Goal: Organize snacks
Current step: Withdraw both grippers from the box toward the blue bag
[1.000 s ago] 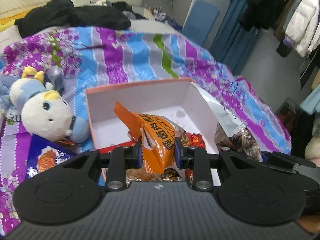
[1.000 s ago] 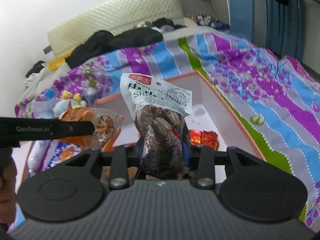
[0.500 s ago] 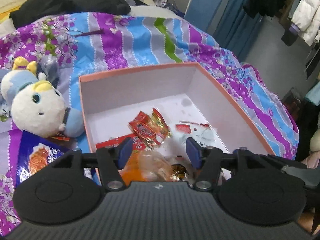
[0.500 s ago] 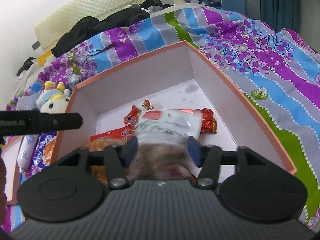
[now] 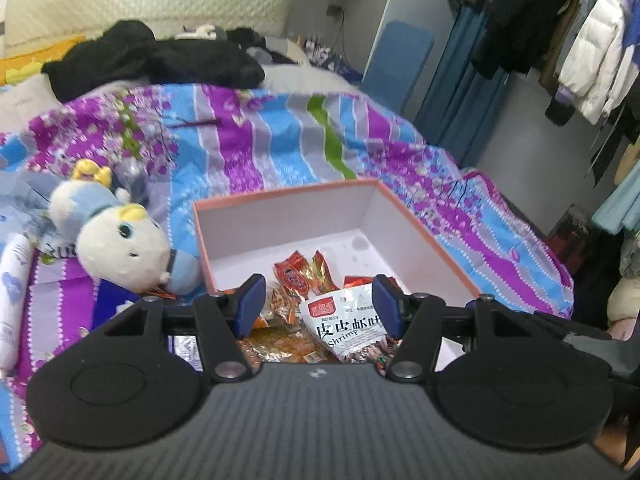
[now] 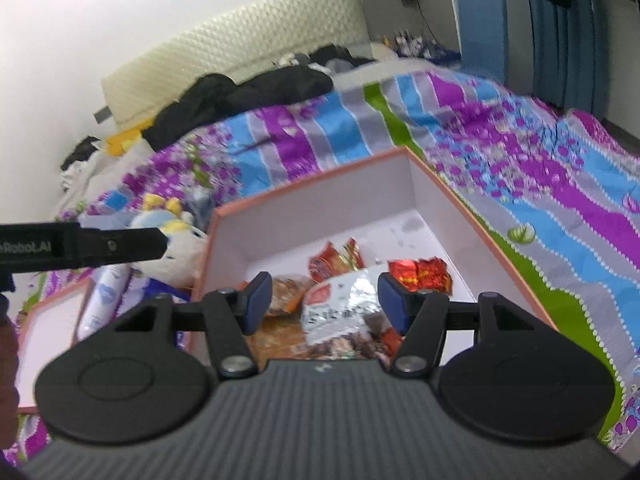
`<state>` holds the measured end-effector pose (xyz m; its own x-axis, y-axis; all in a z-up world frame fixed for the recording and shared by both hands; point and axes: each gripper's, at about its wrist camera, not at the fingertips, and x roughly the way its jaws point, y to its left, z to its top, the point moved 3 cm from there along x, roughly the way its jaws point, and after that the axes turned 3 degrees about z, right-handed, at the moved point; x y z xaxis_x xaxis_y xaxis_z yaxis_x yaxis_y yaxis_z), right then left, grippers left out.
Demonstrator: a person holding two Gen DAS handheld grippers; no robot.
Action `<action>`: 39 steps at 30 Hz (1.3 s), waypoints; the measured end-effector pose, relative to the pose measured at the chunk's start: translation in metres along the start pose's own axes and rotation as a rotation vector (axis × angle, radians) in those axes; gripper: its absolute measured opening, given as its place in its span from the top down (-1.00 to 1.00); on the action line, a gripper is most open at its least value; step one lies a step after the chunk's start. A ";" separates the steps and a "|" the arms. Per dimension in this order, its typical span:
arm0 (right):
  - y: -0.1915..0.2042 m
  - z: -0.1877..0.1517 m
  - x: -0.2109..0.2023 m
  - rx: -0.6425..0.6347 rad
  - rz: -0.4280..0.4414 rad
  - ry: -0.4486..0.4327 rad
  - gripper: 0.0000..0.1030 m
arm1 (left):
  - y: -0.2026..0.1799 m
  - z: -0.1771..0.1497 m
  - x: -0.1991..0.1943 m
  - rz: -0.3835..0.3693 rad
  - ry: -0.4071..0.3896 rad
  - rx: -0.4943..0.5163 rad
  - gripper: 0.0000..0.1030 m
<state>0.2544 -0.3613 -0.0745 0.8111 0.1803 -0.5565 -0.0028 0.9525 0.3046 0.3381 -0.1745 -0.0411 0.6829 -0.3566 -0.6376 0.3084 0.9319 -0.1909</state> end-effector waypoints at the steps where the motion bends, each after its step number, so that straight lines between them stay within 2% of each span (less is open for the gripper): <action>1: 0.005 0.001 -0.007 -0.007 0.003 -0.012 -0.18 | 0.000 0.000 -0.010 0.002 -0.011 -0.001 -0.25; 13: 0.061 0.003 -0.077 -0.064 0.071 -0.118 -0.18 | 0.015 -0.015 -0.129 0.025 -0.136 -0.022 -0.25; 22: 0.099 -0.012 -0.107 -0.116 0.125 -0.146 -0.18 | 0.041 -0.044 -0.195 0.066 -0.186 -0.076 -0.25; 30: 0.130 -0.044 -0.117 -0.182 0.188 -0.119 -0.18 | 0.067 -0.084 -0.222 0.125 -0.210 -0.152 -0.25; 36: 0.149 -0.068 -0.120 -0.206 0.235 -0.112 -0.18 | 0.083 -0.113 -0.225 0.145 -0.172 -0.173 -0.25; 39: 0.153 -0.082 -0.117 -0.213 0.246 -0.094 -0.18 | 0.091 -0.132 -0.221 0.123 -0.135 -0.221 -0.25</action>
<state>0.1112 -0.2169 -0.0264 0.8215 0.3968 -0.4094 -0.3189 0.9151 0.2470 0.1277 -0.0022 -0.0166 0.7930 -0.2321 -0.5633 0.0765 0.9552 -0.2858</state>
